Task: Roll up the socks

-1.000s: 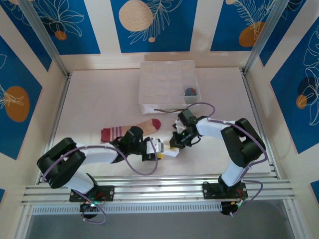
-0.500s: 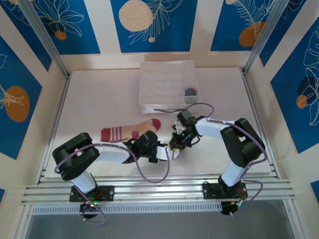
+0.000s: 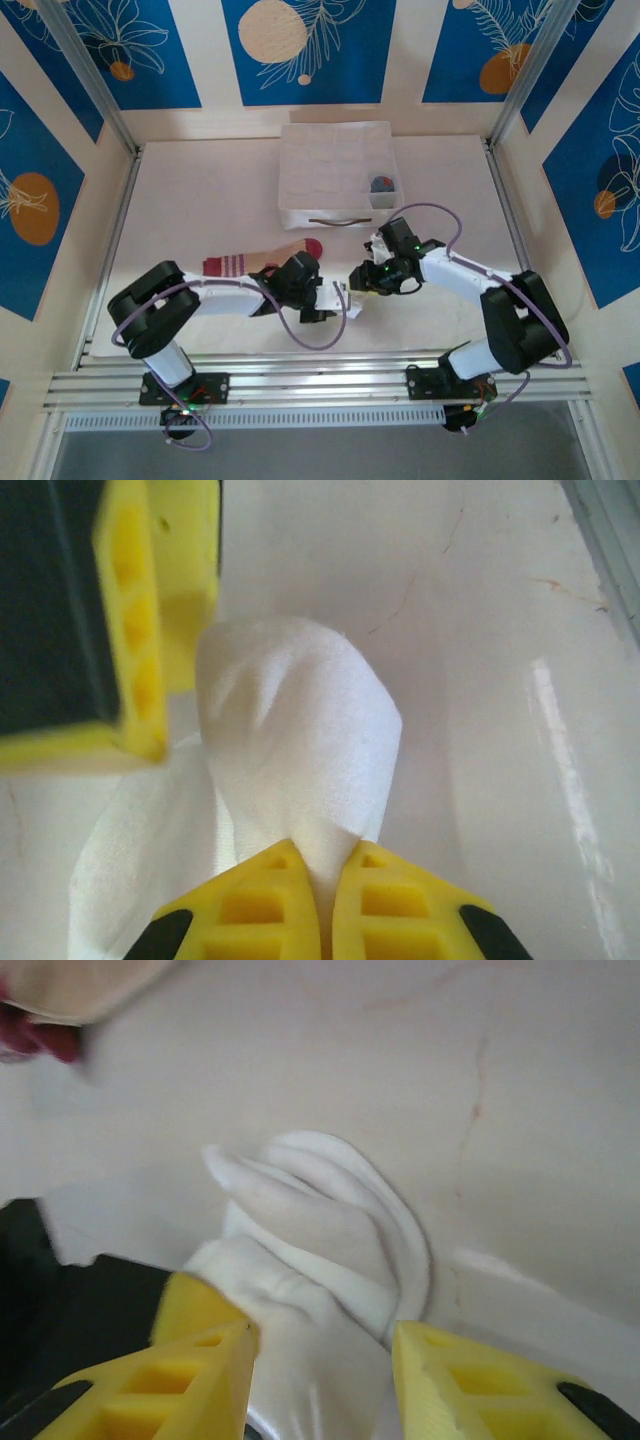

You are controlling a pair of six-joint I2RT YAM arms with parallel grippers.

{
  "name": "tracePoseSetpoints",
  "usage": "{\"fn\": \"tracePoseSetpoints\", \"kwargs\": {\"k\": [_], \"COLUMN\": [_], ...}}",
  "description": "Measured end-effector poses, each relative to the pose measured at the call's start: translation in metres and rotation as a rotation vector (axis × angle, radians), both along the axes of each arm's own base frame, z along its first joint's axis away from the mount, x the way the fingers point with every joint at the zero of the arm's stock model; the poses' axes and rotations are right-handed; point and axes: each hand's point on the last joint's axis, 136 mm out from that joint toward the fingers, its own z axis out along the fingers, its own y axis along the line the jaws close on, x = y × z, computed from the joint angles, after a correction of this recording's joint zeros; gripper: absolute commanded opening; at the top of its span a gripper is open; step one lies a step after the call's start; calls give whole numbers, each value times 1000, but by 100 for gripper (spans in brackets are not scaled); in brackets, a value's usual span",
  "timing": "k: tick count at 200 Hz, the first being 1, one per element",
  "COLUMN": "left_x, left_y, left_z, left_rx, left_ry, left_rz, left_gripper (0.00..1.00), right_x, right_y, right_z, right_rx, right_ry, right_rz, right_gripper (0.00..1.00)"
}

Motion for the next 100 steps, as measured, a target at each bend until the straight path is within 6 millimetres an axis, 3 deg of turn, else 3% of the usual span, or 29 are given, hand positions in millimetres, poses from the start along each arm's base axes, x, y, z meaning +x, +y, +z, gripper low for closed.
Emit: {"fn": "tracePoseSetpoints", "kwargs": {"k": [39, 100], "left_x": [5, 18], "left_y": [2, 3], "left_z": [0, 0], "left_rx": [-65, -102], "left_ry": [178, 400], "left_rz": [36, 137], "left_gripper": [0, 0], "right_x": [-2, -9], "right_y": [14, 21], "right_z": [5, -17], "right_rx": [101, 130], "right_ry": [-56, -9], "right_rz": [49, 78], "right_gripper": [44, 43]}}
